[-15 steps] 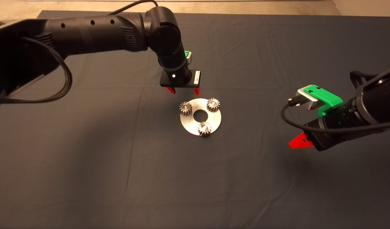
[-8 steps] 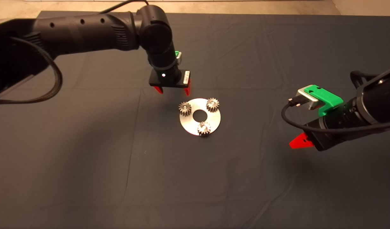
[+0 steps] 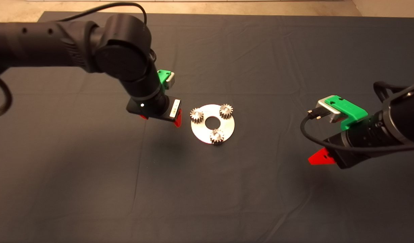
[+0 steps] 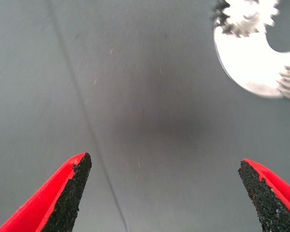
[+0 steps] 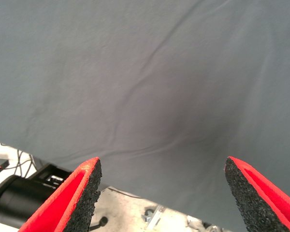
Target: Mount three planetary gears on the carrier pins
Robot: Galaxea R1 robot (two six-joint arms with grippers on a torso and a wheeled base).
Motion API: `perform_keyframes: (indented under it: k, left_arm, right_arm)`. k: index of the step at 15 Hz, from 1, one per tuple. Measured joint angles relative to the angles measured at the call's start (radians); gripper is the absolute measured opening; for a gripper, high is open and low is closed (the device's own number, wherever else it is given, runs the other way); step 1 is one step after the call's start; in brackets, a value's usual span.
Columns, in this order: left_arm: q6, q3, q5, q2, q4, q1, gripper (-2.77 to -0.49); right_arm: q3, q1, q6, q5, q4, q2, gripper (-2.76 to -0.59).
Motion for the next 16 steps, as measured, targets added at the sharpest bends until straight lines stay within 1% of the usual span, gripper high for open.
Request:
perform_keyframes:
  k: [1,2,3,5,6,7,8,9,10,12,14,16]
  left_arm:
    - [-0.036,0.061,0.001,-0.017,0.000,-0.021,-1.06]
    - [-0.075,0.115,0.000,-0.035,-0.001,-0.035,-1.06]
    - [-0.113,0.161,0.000,-0.055,-0.001,-0.044,-1.06]
    - [-0.173,0.236,0.000,-0.092,-0.006,-0.059,-1.06]
    - [-0.193,0.260,0.001,-0.102,-0.014,-0.062,-1.06]
    - [-0.209,0.281,0.003,-0.113,-0.027,-0.062,-1.06]
    - [-0.227,0.299,0.008,-0.124,-0.035,-0.063,-1.06]
    - [-0.249,0.317,0.008,-0.124,-0.043,-0.066,-1.06]
    - [-0.267,0.336,0.002,-0.120,-0.048,-0.071,-1.06]
    - [-0.299,0.366,0.000,-0.125,-0.055,-0.073,-1.06]
    - [-0.316,0.385,0.008,-0.132,-0.062,-0.073,-1.06]
    - [-0.324,0.402,0.006,-0.126,-0.066,-0.073,-1.06]
  right_arm:
    - [0.019,0.000,0.036,0.000,0.000,0.014,-1.47]
    - [0.036,0.000,0.079,-0.001,0.000,0.039,-1.47]
    - [0.051,0.000,0.115,-0.002,0.000,0.076,-1.47]
    - [0.067,0.000,0.170,-0.002,0.001,0.178,-1.47]
    - [0.072,0.000,0.190,0.006,0.001,0.220,-1.47]
    - [0.075,0.000,0.208,0.011,0.000,0.237,-1.47]
    - [0.077,0.000,0.224,0.004,0.000,0.242,-1.47]
    - [0.079,0.000,0.240,-0.002,0.001,0.251,-1.47]
    - [0.081,0.000,0.251,-0.003,0.001,0.265,-1.47]
    - [0.083,0.000,0.266,-0.001,0.001,0.285,-1.47]
    - [0.083,0.000,0.274,0.001,0.001,0.291,-1.47]
    - [0.083,0.000,0.278,-0.002,0.001,0.290,-1.47]
